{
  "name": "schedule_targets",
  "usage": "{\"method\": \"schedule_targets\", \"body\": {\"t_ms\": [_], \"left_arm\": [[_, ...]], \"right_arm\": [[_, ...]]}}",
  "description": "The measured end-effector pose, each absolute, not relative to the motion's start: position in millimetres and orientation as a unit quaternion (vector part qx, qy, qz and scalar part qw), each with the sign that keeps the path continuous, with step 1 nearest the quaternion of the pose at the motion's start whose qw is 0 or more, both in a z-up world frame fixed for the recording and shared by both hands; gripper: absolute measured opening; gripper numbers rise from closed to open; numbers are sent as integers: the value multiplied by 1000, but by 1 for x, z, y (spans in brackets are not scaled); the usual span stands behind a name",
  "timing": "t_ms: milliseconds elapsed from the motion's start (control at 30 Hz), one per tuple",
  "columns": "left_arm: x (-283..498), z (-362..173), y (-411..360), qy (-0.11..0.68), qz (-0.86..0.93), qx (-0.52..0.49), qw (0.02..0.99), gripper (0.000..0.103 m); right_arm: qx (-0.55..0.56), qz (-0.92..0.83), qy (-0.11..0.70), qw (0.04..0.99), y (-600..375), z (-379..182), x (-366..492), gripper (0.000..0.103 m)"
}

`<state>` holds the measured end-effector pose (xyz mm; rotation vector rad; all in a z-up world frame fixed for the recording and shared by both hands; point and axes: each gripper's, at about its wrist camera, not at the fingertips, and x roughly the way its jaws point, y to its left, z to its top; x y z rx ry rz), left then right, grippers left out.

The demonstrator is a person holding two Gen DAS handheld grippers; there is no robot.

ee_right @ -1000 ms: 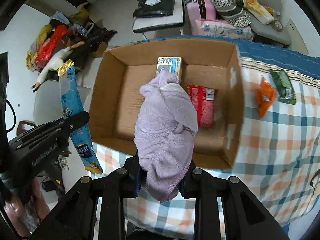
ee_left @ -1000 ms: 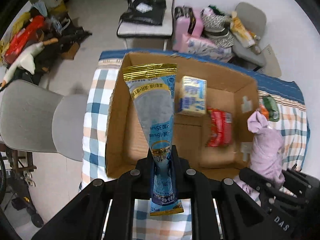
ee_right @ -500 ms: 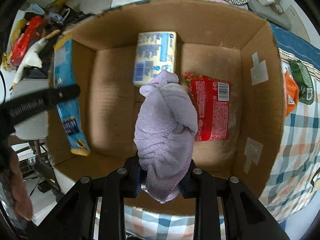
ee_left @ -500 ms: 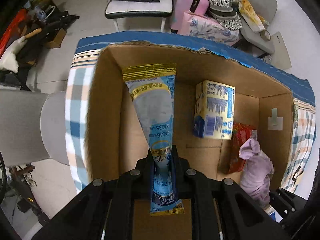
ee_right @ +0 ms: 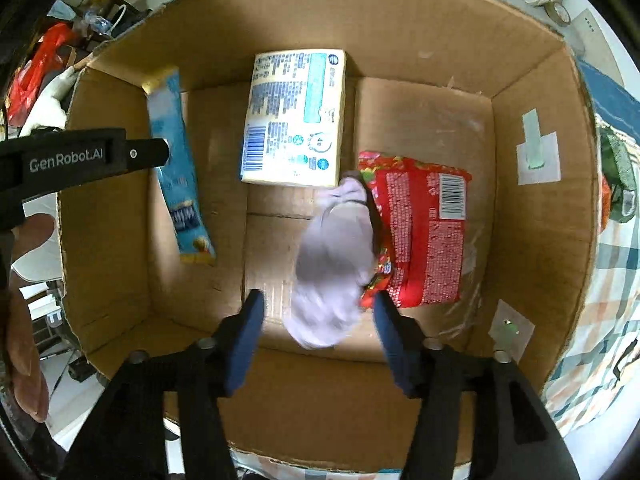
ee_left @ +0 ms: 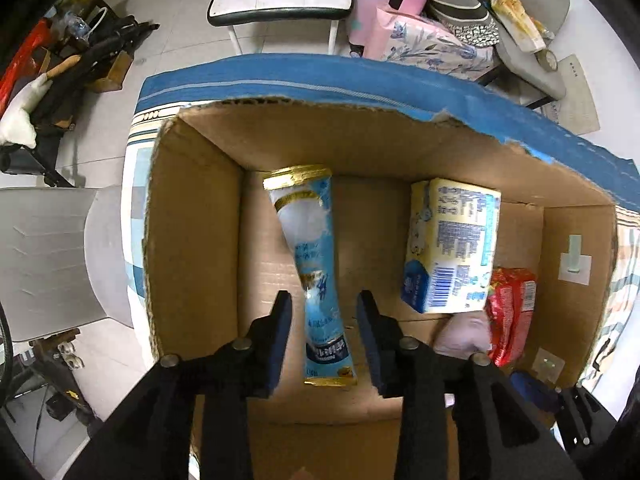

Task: Organize soft objects
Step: 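Carry the tube snack and cloth into the box and release both, then grasp the orange snack bag with the left tool while the right tool grasps the green bag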

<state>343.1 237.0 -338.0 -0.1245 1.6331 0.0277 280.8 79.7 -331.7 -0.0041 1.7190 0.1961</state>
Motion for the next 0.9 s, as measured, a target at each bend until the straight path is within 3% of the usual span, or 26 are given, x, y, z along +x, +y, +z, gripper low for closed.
{"method": "schedule_targets", "body": {"t_ms": [167,233,400,500,900], "left_arm": [[332,-317,241,710,18,-59,701,54],[323,-308,242,702,16,-65,709,65],[293,-283,244,679,33,-60,731,92],[273,-269,243,663,35,-64,745,97],[195,-214,220,604,64,-51,792,98]], "right_arm": [[-10,88,747,659,77,-317,277,78],[-16,86,743,664,77,-311,272,93],[-17,87,723,685,70,-297,268,103],[-15,80,714,695,62,-289,258,103],[-25,91,656,749,36,-219,209,103]]}}
